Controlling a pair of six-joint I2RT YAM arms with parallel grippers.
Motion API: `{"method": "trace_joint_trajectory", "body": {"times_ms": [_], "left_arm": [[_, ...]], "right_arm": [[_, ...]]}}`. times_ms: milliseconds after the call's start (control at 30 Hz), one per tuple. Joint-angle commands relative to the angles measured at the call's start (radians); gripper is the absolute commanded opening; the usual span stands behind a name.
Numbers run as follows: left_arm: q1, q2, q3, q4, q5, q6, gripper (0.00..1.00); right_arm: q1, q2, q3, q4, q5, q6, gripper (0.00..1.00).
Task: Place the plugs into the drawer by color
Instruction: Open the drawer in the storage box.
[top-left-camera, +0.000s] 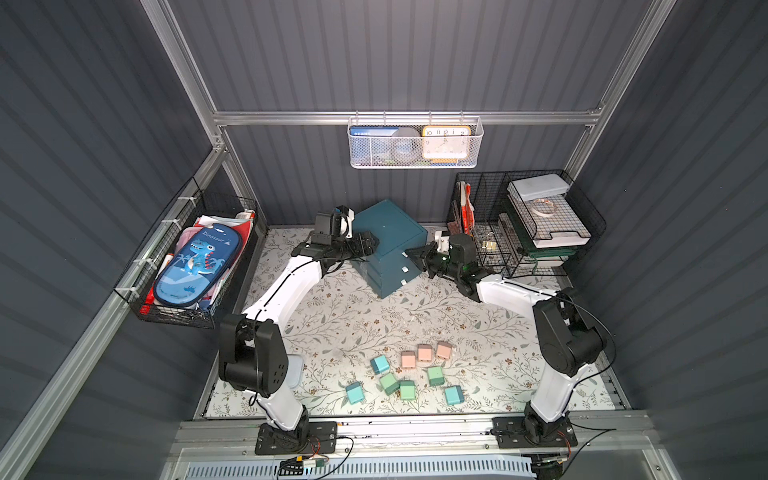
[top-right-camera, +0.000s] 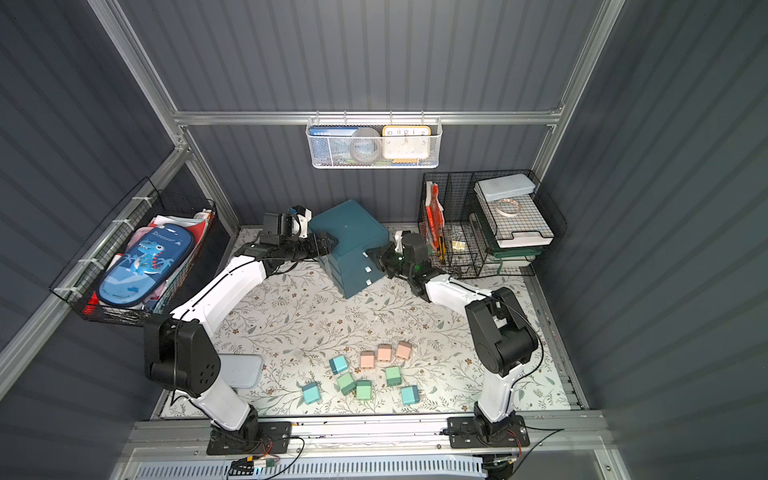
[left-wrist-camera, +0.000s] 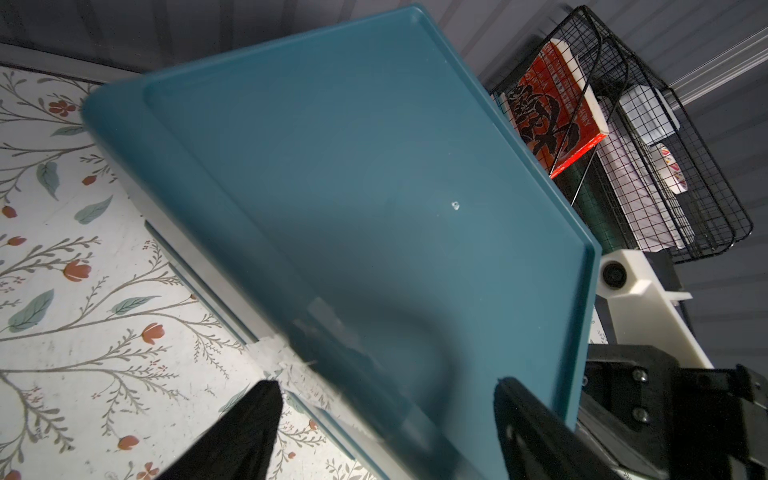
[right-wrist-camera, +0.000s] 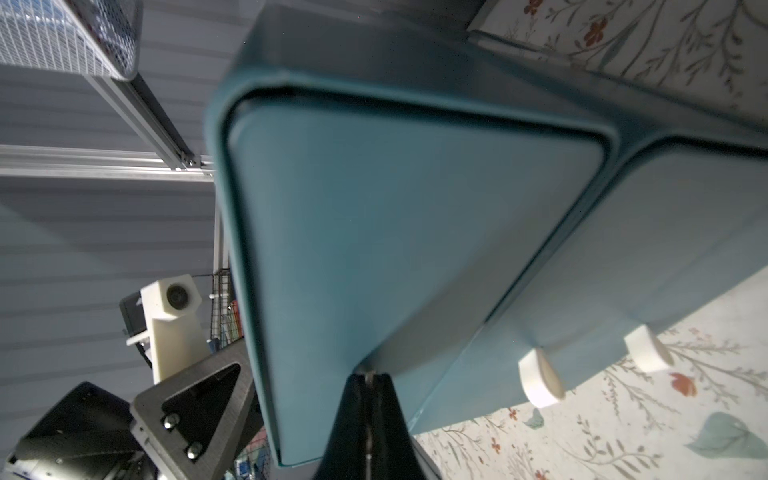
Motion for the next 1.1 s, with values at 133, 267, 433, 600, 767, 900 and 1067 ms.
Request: {"method": "trace_joint_trajectory", "body": {"times_ms": [133, 267, 433, 600, 767, 900, 1067], "left_arm": [[-0.001, 0.027, 0.002, -0.002, 0.005, 0.024, 0.85], [-0.001, 0.035, 0.005, -0.008, 0.001, 0.032, 0.85], [-0.001, 0.039, 0.016, -0.005, -0.004, 0.033, 0.86], [0.0, 0.04, 0.012, 0.001, -0.009, 0.031, 0.86], [-0.001, 0.045, 0.01, 0.005, -0.012, 0.03, 0.86], [-0.001, 0.045, 0.009, 0.002, -0.018, 0.031, 0.86], [-0.001, 0.043, 0.006, 0.0, -0.02, 0.028, 0.86]], "right_arm": [[0.008, -0.08, -0.019, -0.064, 0.006, -0.092, 0.0], [0.014, -0.184, -0.078, -0.193, 0.021, -0.186, 0.0], [0.034, -0.331, -0.188, -0.338, 0.094, -0.298, 0.0], [0.073, -0.456, -0.258, -0.462, 0.156, -0.378, 0.0], [0.099, -0.508, -0.287, -0.517, 0.178, -0.411, 0.0], [0.107, -0.503, -0.282, -0.533, 0.177, -0.435, 0.0], [0.12, -0.477, -0.264, -0.559, 0.156, -0.457, 0.0]]}}
